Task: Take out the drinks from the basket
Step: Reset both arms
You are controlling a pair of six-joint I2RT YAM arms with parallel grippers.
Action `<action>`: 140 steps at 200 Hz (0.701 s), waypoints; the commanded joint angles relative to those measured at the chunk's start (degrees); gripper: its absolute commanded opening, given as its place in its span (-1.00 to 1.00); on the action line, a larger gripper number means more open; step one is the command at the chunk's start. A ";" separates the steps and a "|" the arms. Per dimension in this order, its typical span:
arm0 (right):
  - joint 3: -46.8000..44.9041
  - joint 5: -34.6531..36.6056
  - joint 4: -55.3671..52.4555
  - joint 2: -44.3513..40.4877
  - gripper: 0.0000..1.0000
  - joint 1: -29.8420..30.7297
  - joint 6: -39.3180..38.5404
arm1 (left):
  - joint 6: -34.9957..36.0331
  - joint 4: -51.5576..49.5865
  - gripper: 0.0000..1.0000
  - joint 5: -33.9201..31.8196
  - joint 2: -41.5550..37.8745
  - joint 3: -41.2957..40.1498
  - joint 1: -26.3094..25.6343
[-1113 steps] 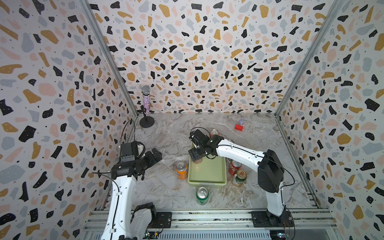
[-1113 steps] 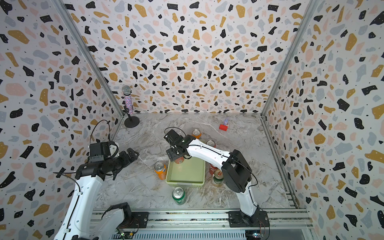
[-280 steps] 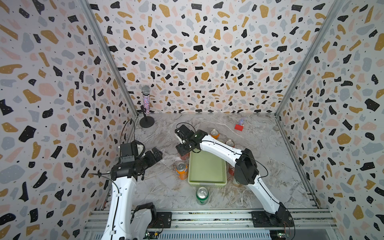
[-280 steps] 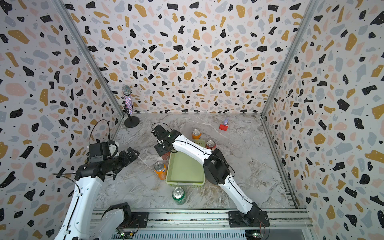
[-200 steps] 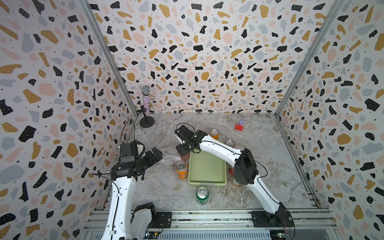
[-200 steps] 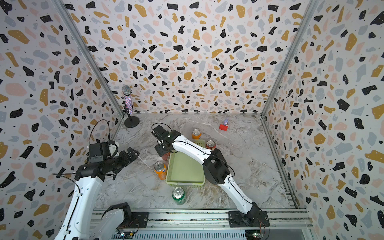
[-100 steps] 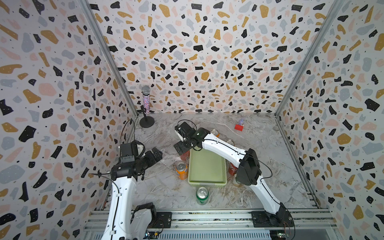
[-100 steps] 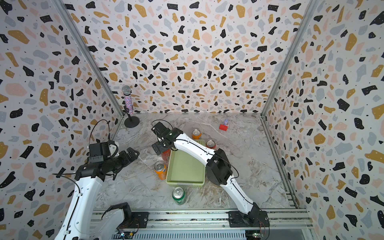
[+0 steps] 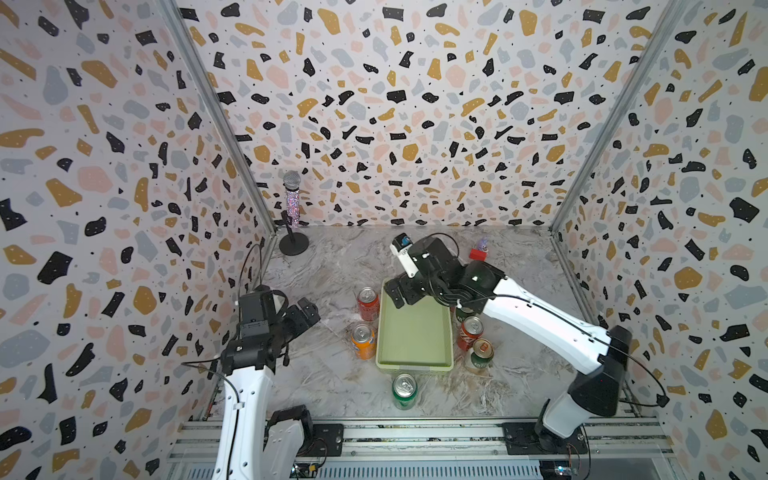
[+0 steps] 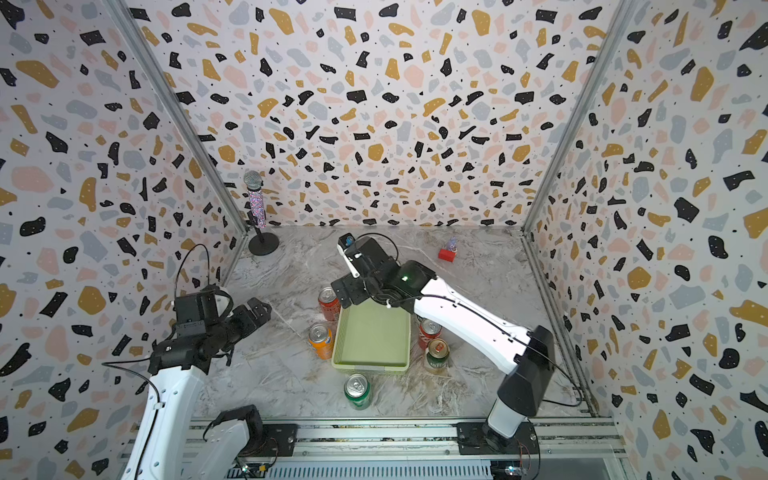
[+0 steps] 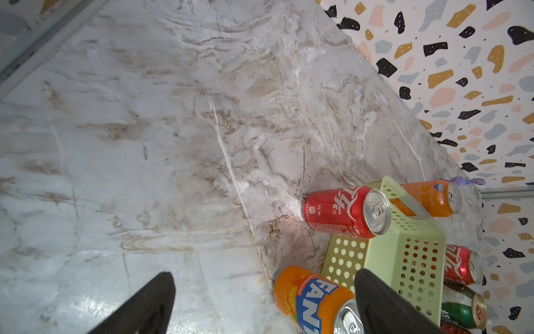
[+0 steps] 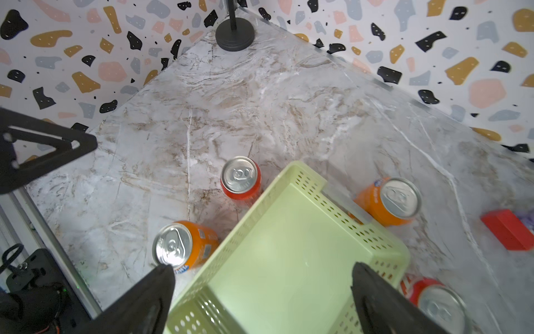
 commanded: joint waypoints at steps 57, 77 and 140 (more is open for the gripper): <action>-25.86 5.44 4.37 -22.07 1.00 -9.77 -3.78 | -7.19 7.12 1.00 -6.17 -7.55 -2.46 -0.54; -30.92 4.16 5.56 -25.78 1.00 -14.04 -2.58 | -7.78 10.40 1.00 -4.68 -6.44 -3.45 -0.73; -40.75 0.64 10.31 -29.60 1.00 -26.43 -0.34 | -5.57 17.63 1.00 -20.23 -5.90 -8.65 -4.63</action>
